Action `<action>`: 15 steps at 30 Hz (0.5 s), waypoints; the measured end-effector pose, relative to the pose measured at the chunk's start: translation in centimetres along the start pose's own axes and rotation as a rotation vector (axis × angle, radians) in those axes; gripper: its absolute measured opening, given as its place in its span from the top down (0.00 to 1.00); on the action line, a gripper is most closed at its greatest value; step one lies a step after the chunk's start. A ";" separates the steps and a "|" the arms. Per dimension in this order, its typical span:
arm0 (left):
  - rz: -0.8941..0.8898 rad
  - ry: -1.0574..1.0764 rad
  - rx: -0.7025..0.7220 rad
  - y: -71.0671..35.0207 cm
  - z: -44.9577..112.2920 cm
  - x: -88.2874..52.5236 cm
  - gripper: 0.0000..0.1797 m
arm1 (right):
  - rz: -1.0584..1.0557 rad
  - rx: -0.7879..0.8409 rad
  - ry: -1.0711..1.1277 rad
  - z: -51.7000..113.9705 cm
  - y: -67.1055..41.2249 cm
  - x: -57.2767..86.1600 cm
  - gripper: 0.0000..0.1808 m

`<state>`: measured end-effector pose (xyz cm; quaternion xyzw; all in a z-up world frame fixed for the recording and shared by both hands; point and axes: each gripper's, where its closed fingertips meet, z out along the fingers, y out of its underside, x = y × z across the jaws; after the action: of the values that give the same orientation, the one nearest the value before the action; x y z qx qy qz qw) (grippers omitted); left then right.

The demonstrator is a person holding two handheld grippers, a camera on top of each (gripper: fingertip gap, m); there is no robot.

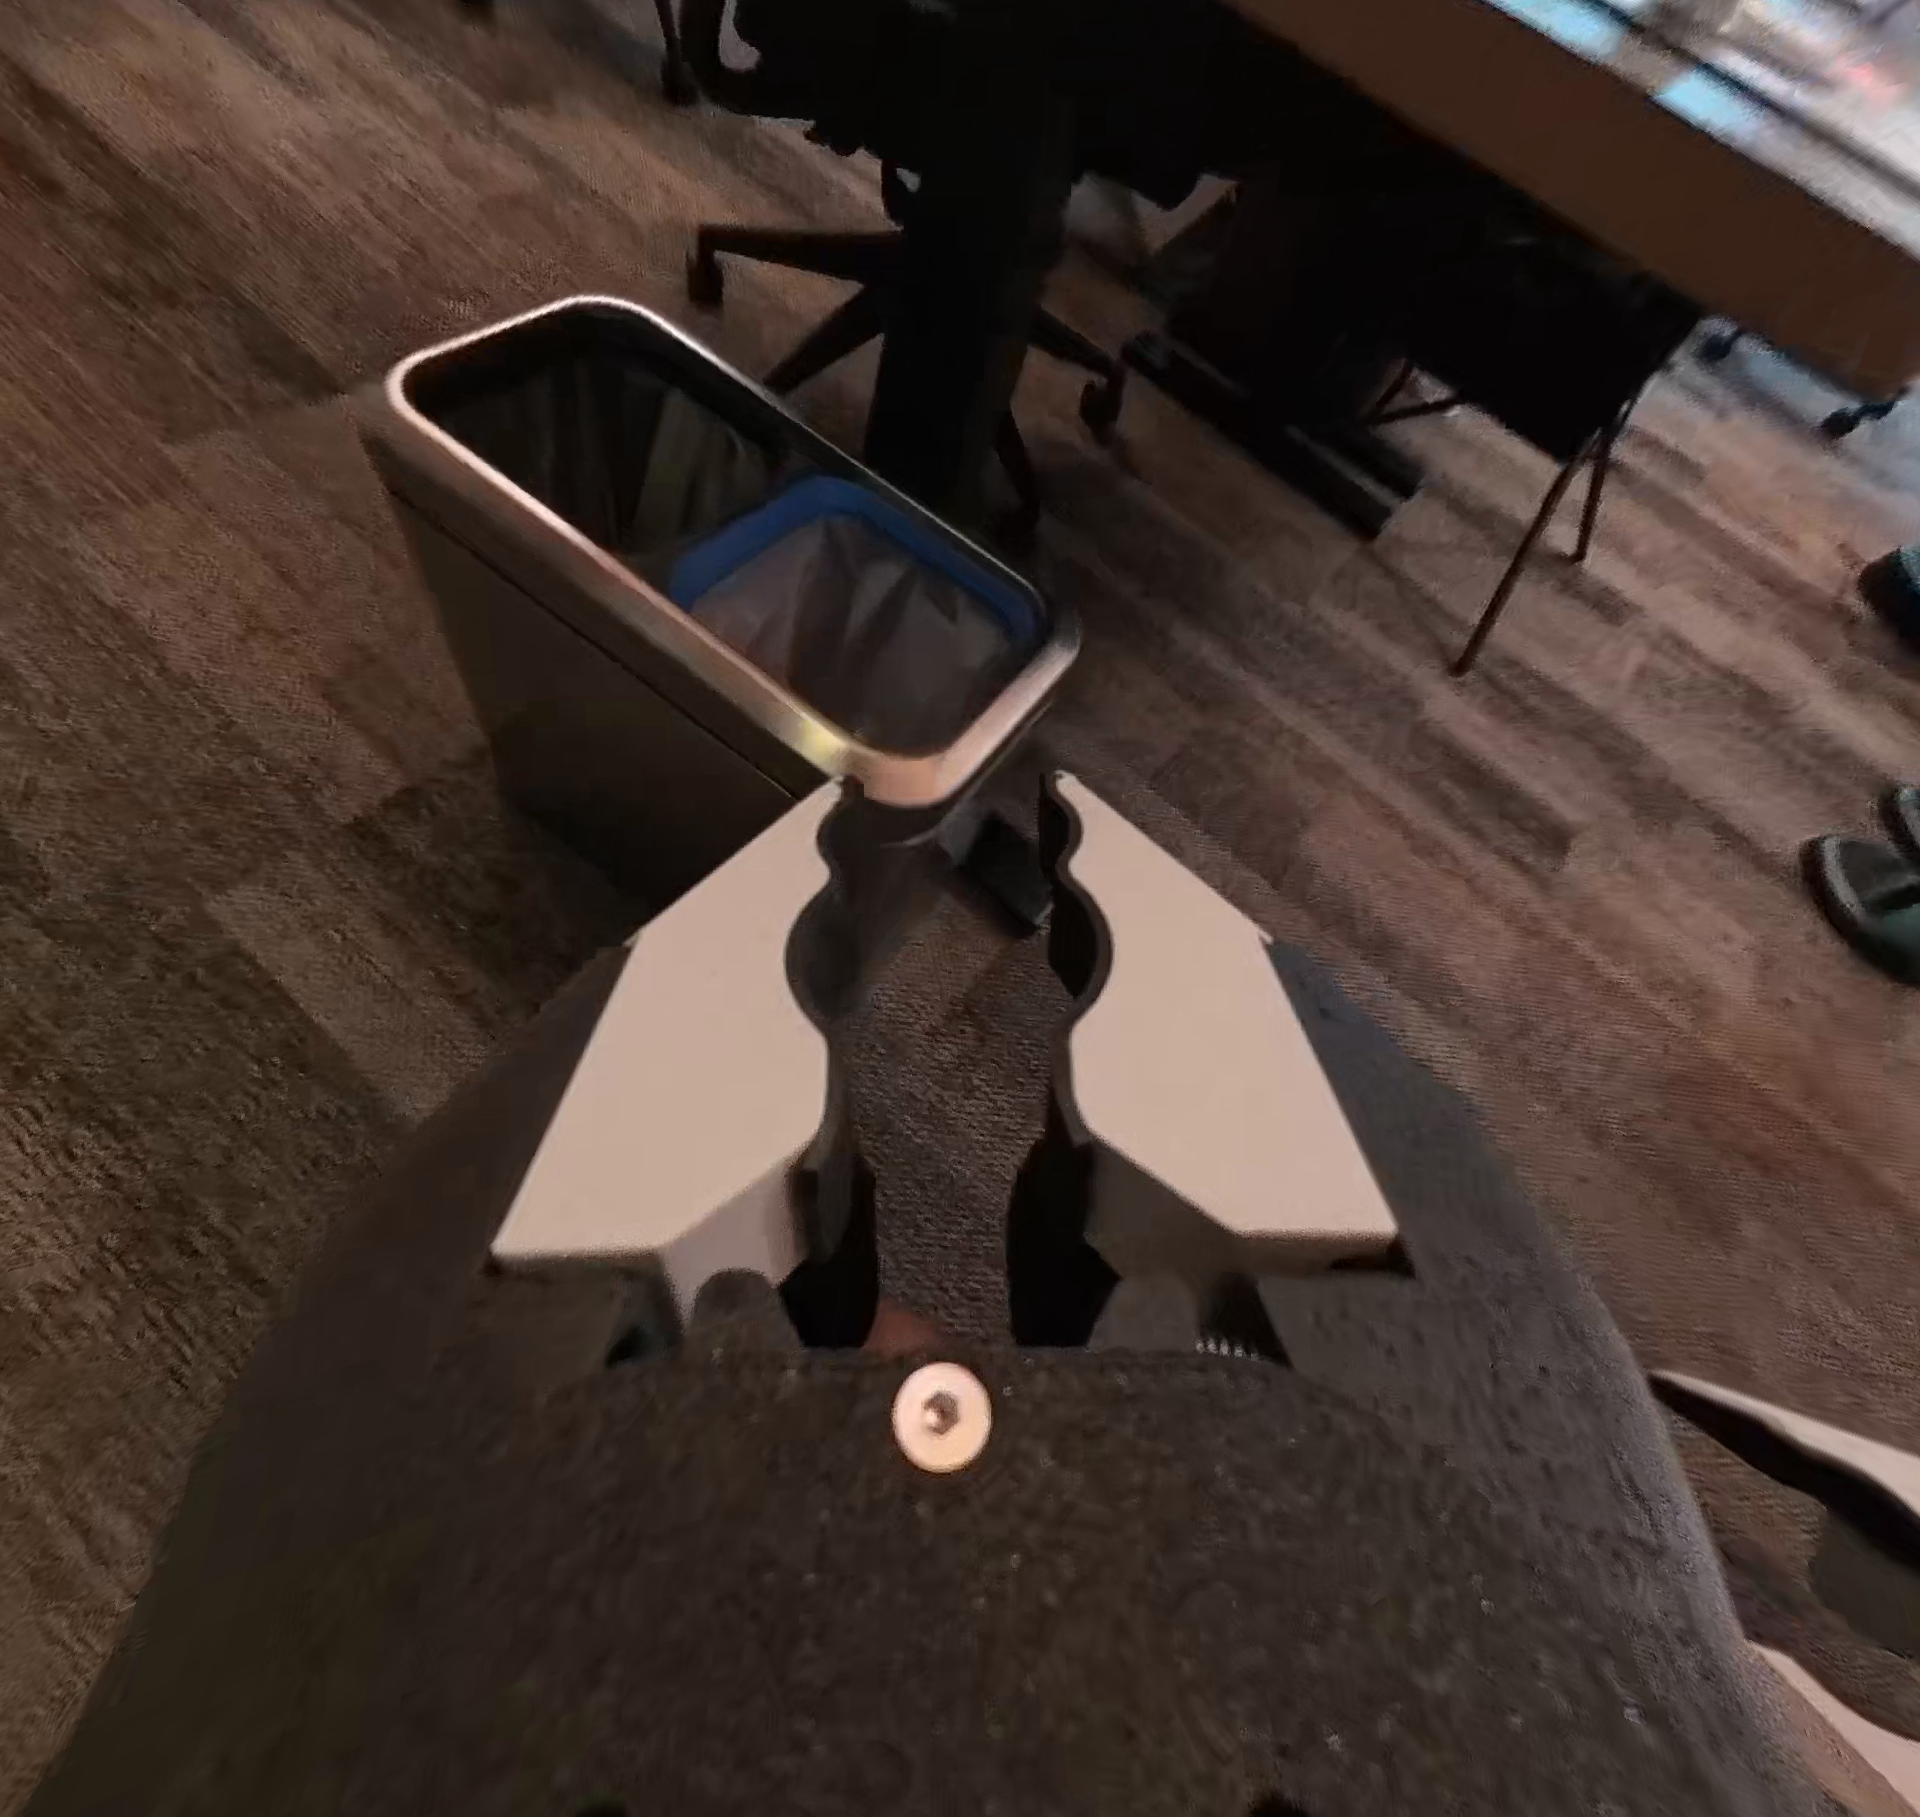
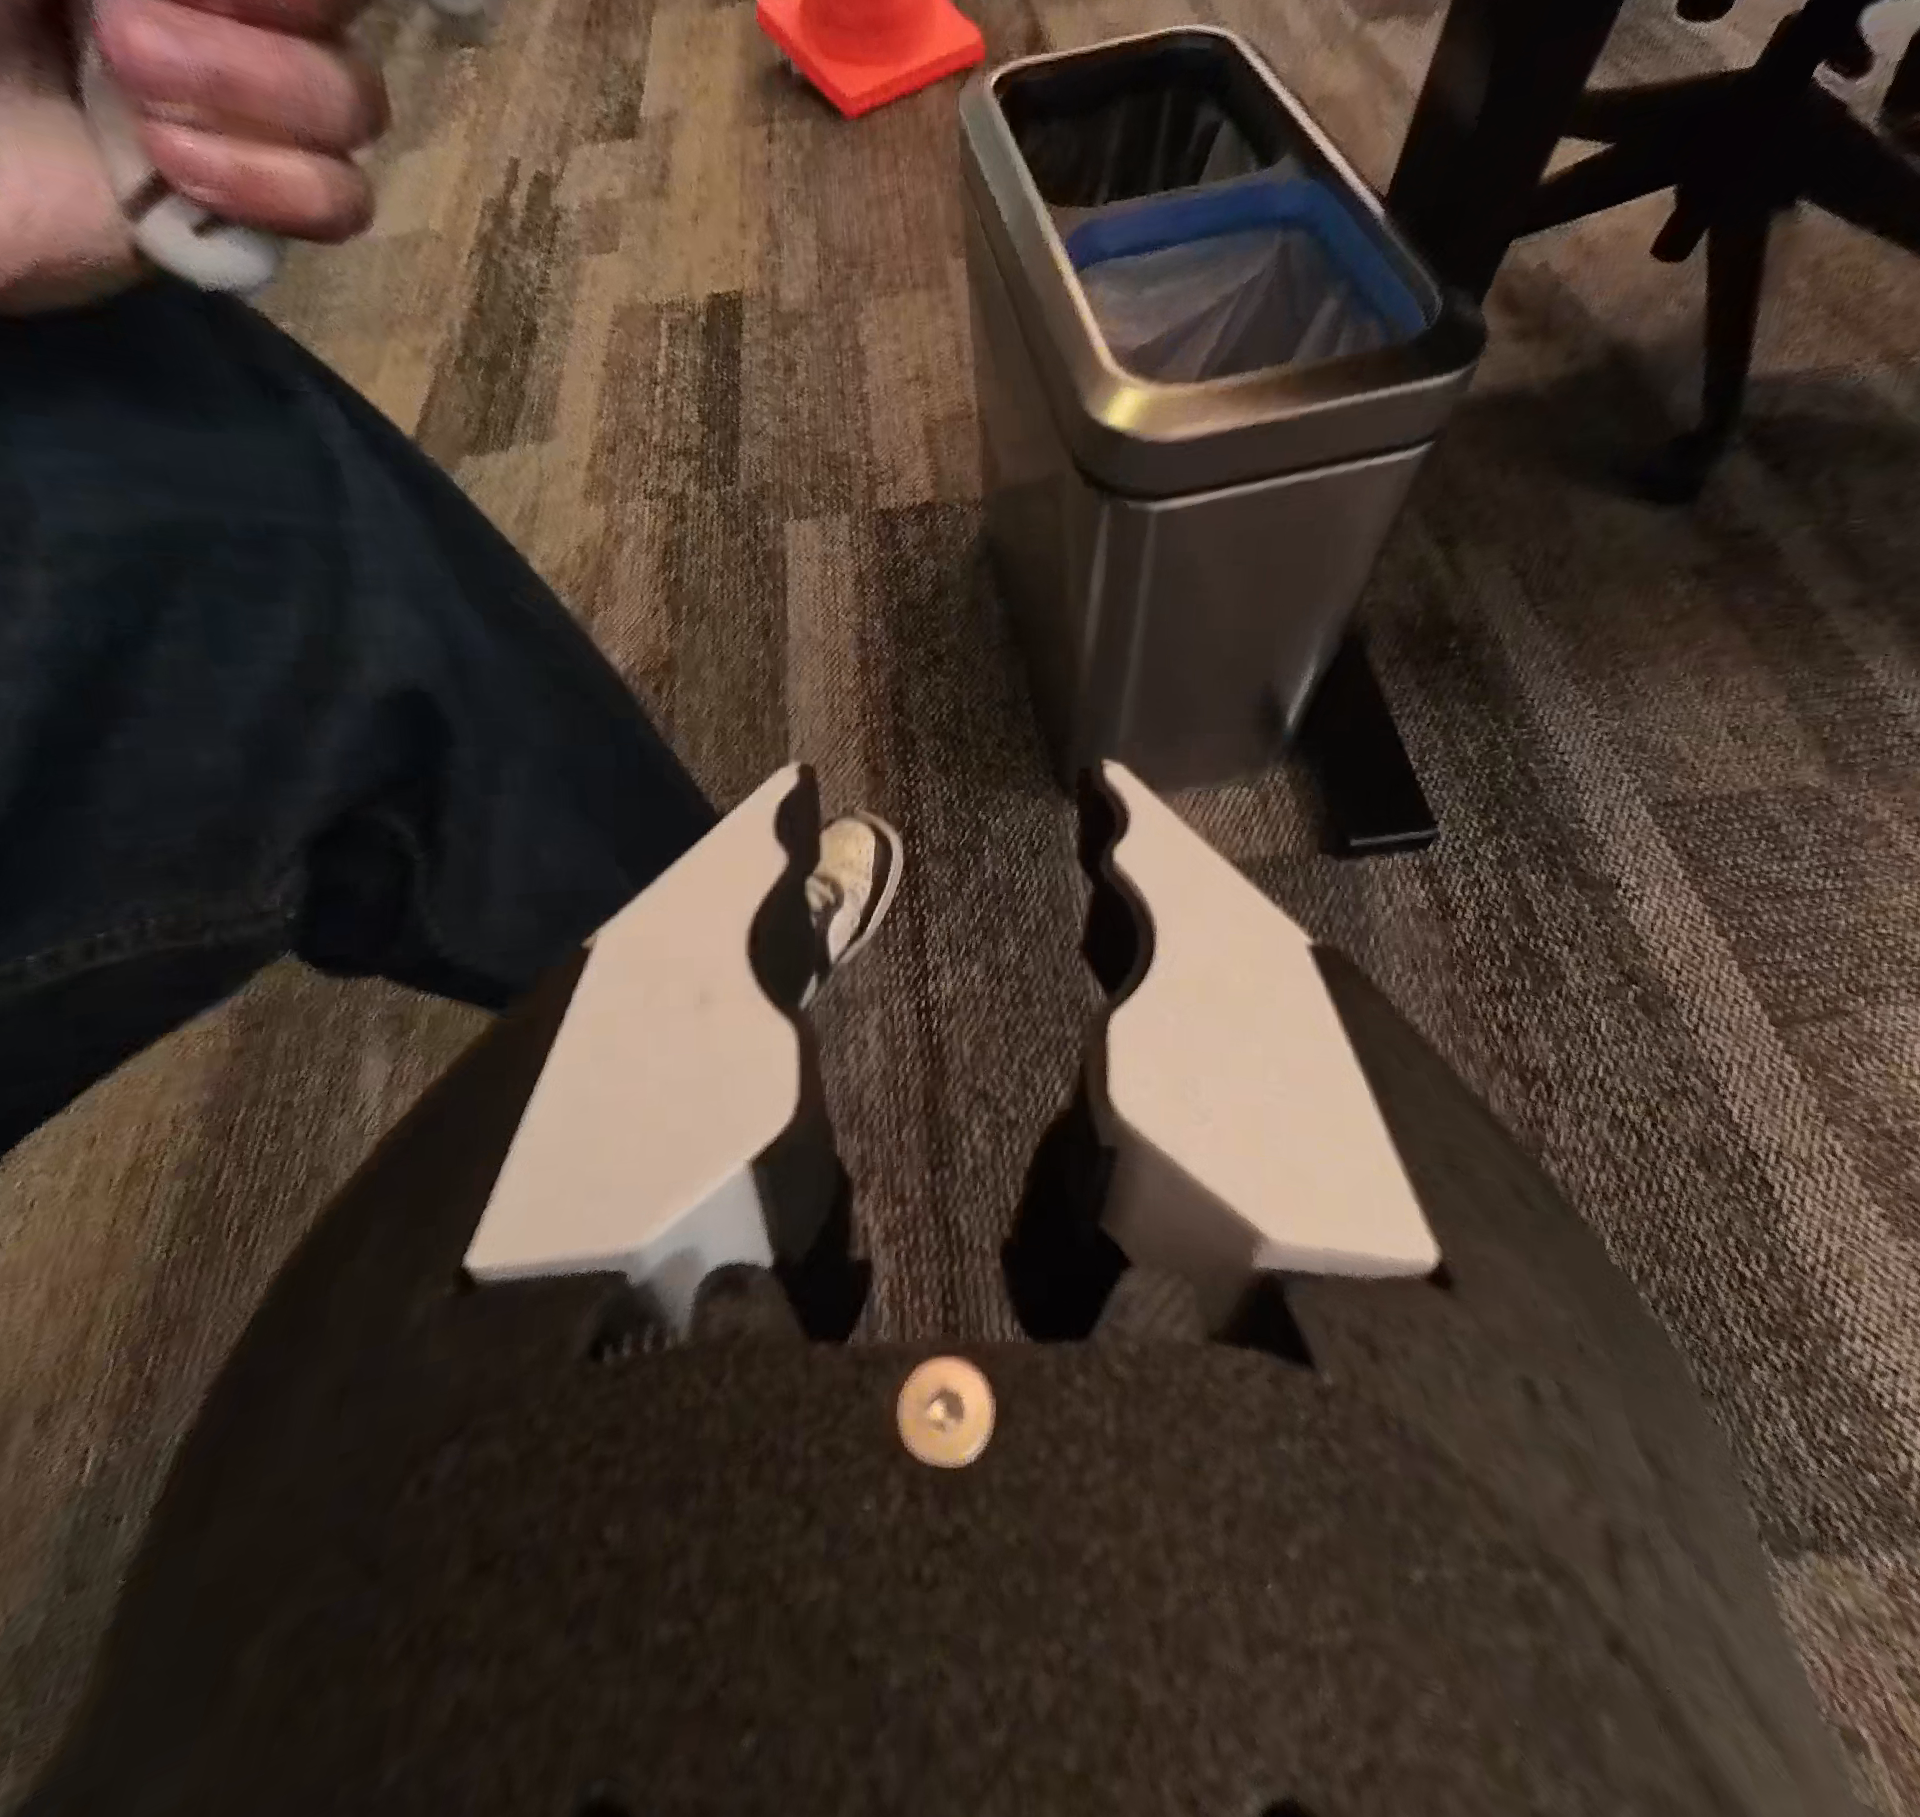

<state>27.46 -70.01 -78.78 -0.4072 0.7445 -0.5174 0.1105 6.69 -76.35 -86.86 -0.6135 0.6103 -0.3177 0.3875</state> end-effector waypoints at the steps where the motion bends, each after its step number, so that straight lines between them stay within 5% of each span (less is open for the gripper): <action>1: 0.018 -0.008 -0.016 -0.5 1.9 -0.5 0.81 | 0.005 0.009 0.010 2.0 -1.0 0.5 0.74; 4: 0.044 -0.044 -0.052 -2.6 6.4 -3.3 0.81 | 0.004 0.031 0.041 9.1 -4.3 3.2 0.73; 7: -0.135 -0.107 -0.153 -1.3 9.1 -8.1 0.81 | 0.080 0.061 0.028 16.2 -7.1 5.5 0.74; 10: -0.110 -0.256 -0.290 0.9 10.6 -12.8 0.81 | 0.095 0.019 0.049 20.0 -9.9 6.8 0.76; 15: -0.334 -0.370 -0.447 5.6 9.6 -14.9 0.82 | 0.097 -0.118 0.016 19.5 -15.1 5.4 0.77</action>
<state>39.96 -65.02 -91.64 -0.6247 0.7300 -0.2695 0.0653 31.39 -80.69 -83.97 -0.6023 0.6602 -0.2669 0.3607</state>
